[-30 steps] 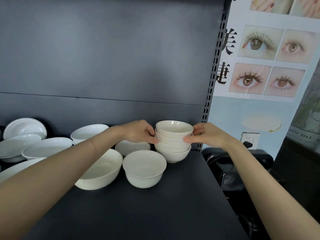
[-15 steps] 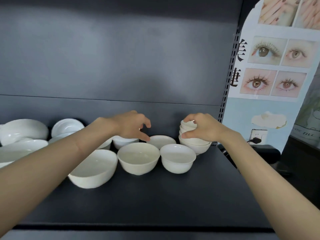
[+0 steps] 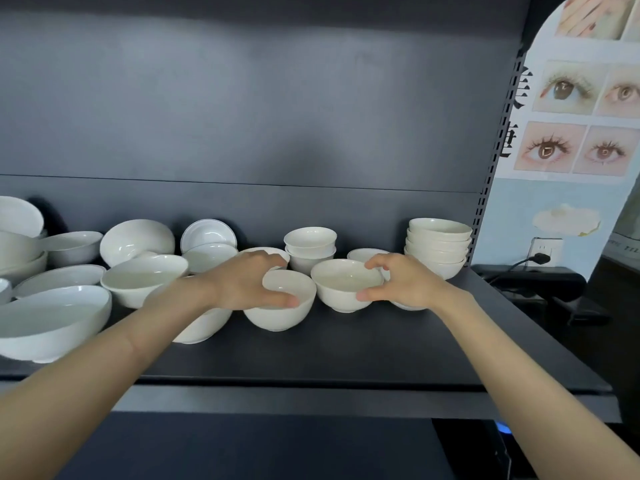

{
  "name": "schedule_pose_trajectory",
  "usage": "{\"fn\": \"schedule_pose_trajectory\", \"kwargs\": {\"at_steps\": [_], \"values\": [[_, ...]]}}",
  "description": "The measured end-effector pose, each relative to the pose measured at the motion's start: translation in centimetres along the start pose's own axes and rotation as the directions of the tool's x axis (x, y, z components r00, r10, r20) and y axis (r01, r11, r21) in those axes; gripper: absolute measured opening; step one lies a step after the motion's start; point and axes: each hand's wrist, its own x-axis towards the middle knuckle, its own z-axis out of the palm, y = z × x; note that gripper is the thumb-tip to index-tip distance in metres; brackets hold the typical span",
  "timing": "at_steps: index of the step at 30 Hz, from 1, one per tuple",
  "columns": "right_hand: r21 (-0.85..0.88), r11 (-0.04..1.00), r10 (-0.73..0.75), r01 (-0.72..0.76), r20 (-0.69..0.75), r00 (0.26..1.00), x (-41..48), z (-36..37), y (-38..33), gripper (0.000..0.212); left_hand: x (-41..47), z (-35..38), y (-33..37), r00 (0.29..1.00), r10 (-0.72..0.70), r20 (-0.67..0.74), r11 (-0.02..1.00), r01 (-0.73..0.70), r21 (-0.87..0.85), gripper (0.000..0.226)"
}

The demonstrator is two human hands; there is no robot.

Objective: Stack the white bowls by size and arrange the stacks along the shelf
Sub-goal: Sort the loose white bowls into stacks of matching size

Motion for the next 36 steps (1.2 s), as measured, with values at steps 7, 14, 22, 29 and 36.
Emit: {"fn": "schedule_pose_trajectory", "kwargs": {"at_steps": [7,14,22,29,36], "values": [[-0.030,1.000,0.008,-0.008,0.018,1.000,-0.1,1.9,-0.4,0.063,-1.5,2.2,-1.8,0.997,-0.044,-0.056,0.998,0.042,-0.037,0.073],[0.003,0.996,-0.084,0.084,-0.072,0.994,0.3,3.1,0.1,0.024,-2.1,4.2,-2.6,0.964,0.118,-0.240,0.993,-0.112,0.041,0.018],[0.018,0.984,-0.174,0.177,-0.113,0.978,0.1,3.6,0.2,0.005,-1.8,4.6,-2.7,0.944,0.138,-0.299,0.990,-0.132,0.040,0.014],[0.072,0.954,-0.260,0.293,-0.295,0.920,0.3,3.9,0.6,0.018,-1.4,5.3,-3.7,0.917,0.200,-0.344,0.980,-0.181,0.087,0.022],[0.063,0.891,-0.386,0.449,-0.416,0.824,0.5,1.7,-0.2,0.010,-0.2,5.9,-2.7,0.893,0.286,-0.347,0.956,-0.289,0.046,0.020]]}}
